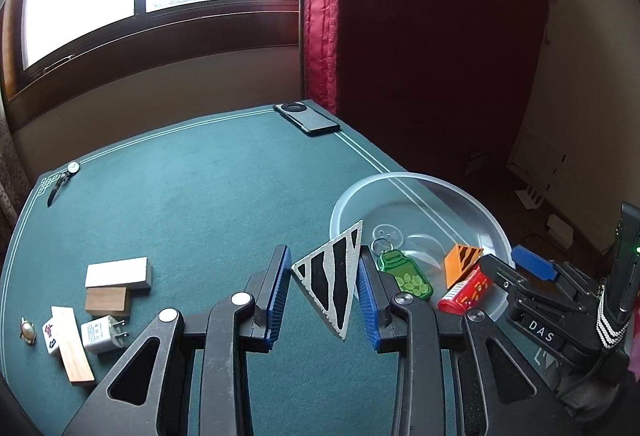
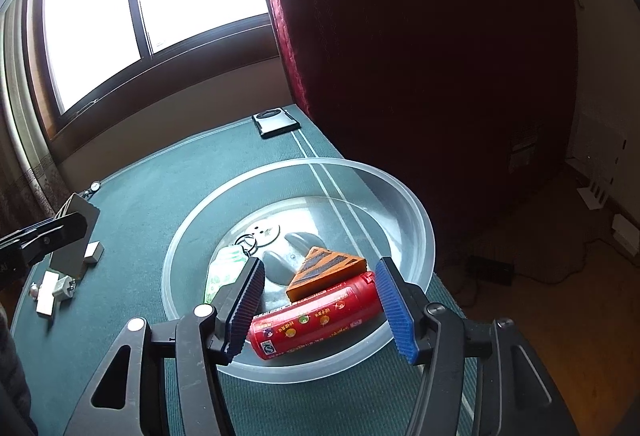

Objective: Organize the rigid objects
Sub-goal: 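Lower the white triangular block into the bowl and open the left gripper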

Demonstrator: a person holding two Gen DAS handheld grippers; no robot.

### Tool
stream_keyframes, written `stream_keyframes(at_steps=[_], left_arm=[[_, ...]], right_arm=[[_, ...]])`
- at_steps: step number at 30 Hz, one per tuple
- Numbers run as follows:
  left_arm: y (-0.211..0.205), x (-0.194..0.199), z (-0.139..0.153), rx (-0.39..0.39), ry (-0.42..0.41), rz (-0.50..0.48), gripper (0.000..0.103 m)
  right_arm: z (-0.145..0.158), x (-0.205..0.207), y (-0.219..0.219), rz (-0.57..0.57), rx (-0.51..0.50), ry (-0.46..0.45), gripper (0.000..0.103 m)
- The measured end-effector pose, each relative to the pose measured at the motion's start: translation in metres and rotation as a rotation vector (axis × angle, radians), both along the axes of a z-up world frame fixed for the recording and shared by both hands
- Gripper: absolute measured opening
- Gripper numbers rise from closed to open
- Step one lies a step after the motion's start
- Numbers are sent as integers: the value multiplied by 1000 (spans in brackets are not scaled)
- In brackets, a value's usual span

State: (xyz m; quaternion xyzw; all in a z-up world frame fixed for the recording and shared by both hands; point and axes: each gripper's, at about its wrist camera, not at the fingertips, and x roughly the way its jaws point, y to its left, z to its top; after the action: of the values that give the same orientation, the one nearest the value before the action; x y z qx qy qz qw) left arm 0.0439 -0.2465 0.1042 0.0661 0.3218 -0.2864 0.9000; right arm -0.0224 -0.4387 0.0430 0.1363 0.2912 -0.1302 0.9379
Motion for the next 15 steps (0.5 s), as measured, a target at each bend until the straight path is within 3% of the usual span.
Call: stream_keyframes(at_steps=[15], left_arm=[[-60, 32, -12, -46, 111, -88, 34]], right_arm=[[-2, 0, -11, -10, 35, -1, 62]])
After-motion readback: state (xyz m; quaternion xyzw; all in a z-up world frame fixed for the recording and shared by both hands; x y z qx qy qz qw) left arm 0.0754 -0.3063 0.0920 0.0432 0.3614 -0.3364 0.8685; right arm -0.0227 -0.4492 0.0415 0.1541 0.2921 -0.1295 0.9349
